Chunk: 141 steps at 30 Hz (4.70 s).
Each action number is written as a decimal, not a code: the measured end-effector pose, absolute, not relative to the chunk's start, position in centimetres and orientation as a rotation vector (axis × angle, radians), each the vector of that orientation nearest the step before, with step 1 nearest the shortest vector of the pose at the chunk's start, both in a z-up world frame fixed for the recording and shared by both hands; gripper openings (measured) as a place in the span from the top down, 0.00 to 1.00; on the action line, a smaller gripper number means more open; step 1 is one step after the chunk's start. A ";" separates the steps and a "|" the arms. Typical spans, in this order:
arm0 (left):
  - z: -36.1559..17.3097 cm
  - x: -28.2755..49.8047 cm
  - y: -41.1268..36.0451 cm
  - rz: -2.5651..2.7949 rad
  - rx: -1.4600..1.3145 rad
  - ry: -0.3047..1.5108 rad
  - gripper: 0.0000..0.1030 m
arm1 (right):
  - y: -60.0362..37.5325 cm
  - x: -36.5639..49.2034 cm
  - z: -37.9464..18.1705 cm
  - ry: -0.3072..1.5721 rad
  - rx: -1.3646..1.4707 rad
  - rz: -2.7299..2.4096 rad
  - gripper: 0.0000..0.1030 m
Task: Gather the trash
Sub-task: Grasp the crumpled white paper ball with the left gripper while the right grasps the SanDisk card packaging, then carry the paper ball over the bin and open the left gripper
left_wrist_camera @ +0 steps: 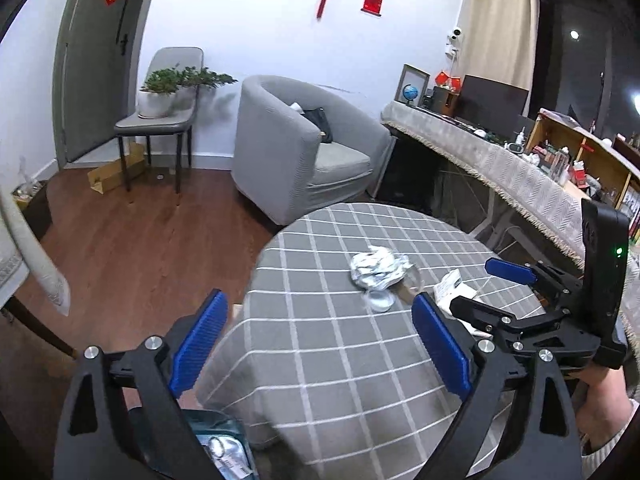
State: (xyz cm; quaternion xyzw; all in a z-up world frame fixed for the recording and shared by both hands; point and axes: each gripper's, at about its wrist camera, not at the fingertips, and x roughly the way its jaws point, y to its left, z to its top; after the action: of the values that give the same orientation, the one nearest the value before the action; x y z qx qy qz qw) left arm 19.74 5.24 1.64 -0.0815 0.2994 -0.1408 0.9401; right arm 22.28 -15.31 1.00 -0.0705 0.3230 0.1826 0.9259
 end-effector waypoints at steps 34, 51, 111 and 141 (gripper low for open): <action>-2.6 29.7 -1.5 -0.369 -0.355 0.810 0.08 | -21.9 27.8 -3.4 0.833 -0.102 0.306 0.26; -4.6 32.7 -1.7 -0.397 -0.471 0.898 0.37 | -23.7 29.8 -1.2 0.745 -0.047 0.269 0.26; -0.4 12.4 3.8 -0.236 -0.130 0.671 0.47 | -15.2 15.4 -0.1 0.664 0.069 0.418 0.26; -10.0 10.9 19.3 -0.054 -0.223 0.942 0.46 | 2.2 14.7 -2.2 0.708 -0.024 0.632 0.26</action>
State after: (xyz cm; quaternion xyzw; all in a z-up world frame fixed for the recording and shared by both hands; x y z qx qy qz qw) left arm 10.90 19.32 -9.97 -0.1073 0.4530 -0.0258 0.8847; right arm 14.67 2.24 -2.20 -0.0116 0.3406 0.3042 0.8895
